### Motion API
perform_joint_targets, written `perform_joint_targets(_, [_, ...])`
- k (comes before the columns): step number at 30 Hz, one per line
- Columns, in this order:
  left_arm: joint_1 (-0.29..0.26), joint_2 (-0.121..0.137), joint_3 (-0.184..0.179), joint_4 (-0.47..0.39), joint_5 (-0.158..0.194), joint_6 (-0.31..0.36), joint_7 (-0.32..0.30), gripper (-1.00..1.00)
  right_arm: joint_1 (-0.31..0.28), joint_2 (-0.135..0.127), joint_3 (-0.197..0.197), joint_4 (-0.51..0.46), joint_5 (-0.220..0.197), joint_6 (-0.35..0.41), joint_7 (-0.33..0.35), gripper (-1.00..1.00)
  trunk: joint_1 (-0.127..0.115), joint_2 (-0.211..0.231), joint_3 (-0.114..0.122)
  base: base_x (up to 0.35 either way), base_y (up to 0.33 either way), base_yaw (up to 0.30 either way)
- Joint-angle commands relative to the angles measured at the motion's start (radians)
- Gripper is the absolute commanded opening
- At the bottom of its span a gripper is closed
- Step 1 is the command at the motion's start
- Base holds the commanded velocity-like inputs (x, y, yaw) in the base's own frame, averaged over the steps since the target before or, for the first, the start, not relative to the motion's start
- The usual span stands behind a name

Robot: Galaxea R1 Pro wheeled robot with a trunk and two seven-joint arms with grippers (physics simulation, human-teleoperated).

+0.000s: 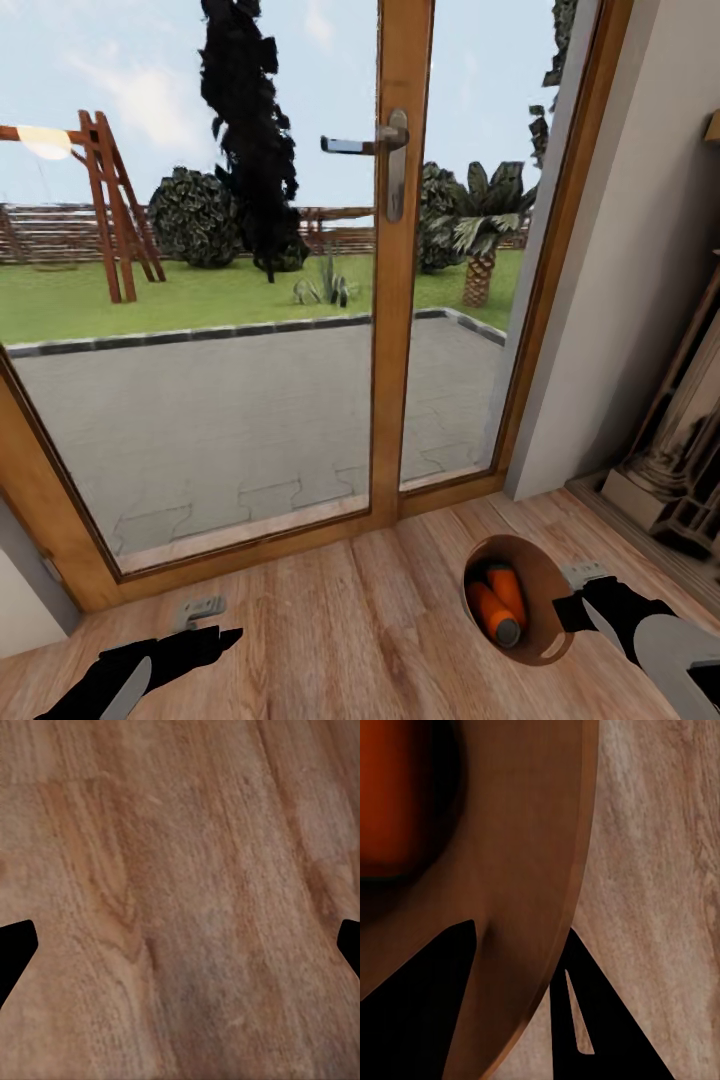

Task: Put the three can of soda from the living room inside the tash can in the kitchen.

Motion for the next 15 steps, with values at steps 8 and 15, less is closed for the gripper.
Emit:
perform_joint_targets(8, [0.000, 0.000, -0.001, 0.000, -0.001, -0.002, 0.002, 1.00, 0.003, 0.001, -0.014, -0.003, -0.003, 0.000, 0.000, -1.00, 0.000, 0.000, 0.000, 0.000, 0.000, 0.000])
perform_joint_targets(15, [0.000, -0.002, -0.001, 0.000, -0.001, -0.002, 0.000, 1.00, 0.004, 0.001, -0.015, -0.003, -0.004, -0.001, 0.000, -1.00, 0.000, 0.000, 0.000, 0.000, 0.000, 0.000])
